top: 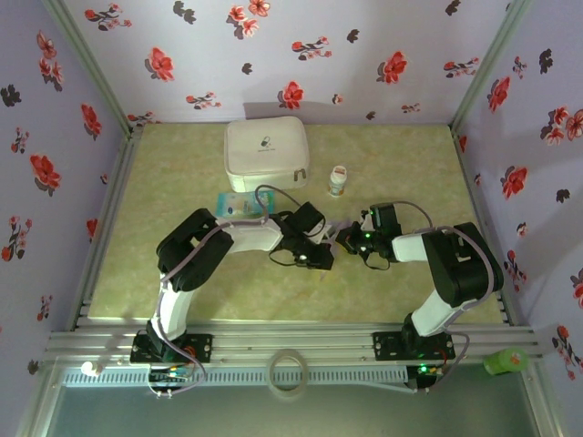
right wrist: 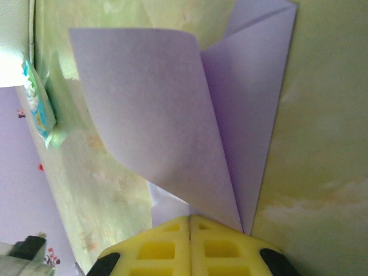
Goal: Fold a paper plane with a square sheet of paper (pick it up from the middle)
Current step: Fold the wing for the fifth time at the center of the table.
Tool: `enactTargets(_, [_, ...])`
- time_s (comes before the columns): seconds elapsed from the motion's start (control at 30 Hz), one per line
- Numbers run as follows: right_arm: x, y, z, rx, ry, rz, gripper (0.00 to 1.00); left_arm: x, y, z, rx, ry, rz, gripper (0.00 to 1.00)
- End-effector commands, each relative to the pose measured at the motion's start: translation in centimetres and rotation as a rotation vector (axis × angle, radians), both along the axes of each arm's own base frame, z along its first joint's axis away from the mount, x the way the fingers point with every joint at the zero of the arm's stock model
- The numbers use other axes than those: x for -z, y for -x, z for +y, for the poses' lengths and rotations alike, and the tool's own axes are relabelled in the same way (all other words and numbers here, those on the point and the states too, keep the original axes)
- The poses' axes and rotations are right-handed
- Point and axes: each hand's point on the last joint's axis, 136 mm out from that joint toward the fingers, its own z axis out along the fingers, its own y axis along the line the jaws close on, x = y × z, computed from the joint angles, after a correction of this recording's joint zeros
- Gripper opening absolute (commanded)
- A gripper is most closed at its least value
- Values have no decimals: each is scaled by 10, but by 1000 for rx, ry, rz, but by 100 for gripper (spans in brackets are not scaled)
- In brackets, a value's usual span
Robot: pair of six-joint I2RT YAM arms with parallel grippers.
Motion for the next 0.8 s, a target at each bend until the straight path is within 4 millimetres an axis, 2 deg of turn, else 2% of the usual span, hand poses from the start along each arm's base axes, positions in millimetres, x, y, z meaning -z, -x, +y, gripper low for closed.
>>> enactTargets(0.0, [44,30,-27,40,157,154,6,8,11,9,20,-39,5,10])
enactTargets(0.13, [44,30,-28,42,162,155,6,12,17,20,17,-69,3,10])
enactTargets(0.5, [45,31,-28,38,167,159,6,14,38,33,28,-95,23,11])
enactTargets(0.77, [45,31,-28,41,167,159,6,17,49,50,17,-131,18,7])
